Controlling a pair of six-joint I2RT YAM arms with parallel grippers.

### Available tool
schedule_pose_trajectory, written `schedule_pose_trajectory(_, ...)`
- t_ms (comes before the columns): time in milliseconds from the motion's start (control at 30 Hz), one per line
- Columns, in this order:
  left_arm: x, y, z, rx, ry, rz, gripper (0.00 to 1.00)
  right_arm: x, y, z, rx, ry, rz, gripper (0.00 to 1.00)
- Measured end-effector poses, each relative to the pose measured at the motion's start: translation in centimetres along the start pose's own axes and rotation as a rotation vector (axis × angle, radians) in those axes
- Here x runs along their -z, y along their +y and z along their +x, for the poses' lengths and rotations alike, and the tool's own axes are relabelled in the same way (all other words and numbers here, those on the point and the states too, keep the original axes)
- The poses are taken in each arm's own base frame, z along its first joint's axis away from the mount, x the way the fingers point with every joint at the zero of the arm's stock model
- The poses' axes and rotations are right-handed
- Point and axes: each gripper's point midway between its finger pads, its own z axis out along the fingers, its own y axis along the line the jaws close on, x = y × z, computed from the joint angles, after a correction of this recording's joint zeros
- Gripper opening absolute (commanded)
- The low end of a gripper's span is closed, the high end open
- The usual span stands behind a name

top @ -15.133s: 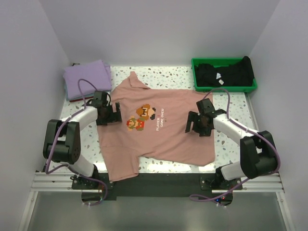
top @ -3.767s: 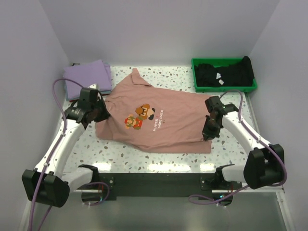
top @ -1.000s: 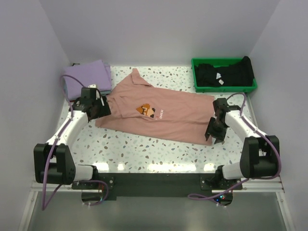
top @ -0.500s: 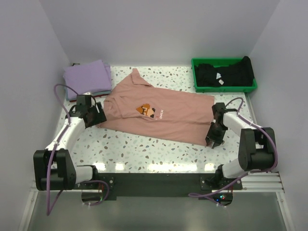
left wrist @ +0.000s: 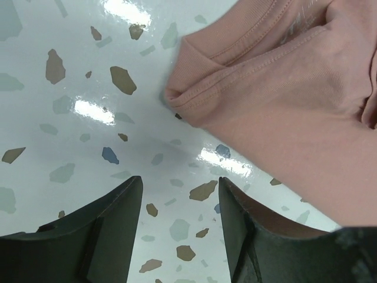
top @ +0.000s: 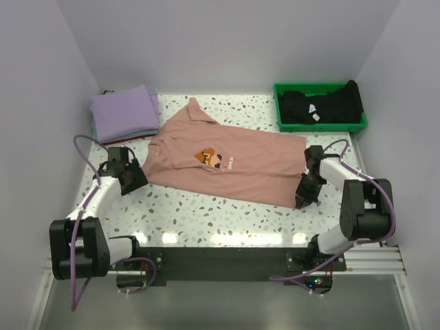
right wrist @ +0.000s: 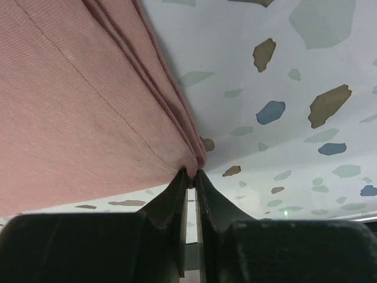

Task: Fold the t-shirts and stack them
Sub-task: Fold the tshirt

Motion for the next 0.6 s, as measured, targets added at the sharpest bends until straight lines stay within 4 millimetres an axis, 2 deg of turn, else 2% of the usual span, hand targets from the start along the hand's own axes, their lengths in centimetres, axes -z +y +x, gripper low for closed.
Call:
schedule_pose_trajectory(167,-0.2,0.4,-0.9,0.020,-0.036,-0.022,0.49,0.0,0.0,0.0,-0.003,0.003,-0.003,0.08)
schedule_pose_trajectory(333,-1.2,0.7,-1.3,0.028,-0.040,-0.039,0.39,0.0,0.0,0.0,-0.004,0.005,-0.007,0.07)
schedule_pose_trajectory(600,-2.6,1.5,-1.5,0.050,-0.030,-0.066,0.34,0.0,0.0,0.0,-0.002,0.007,-0.009,0.04)
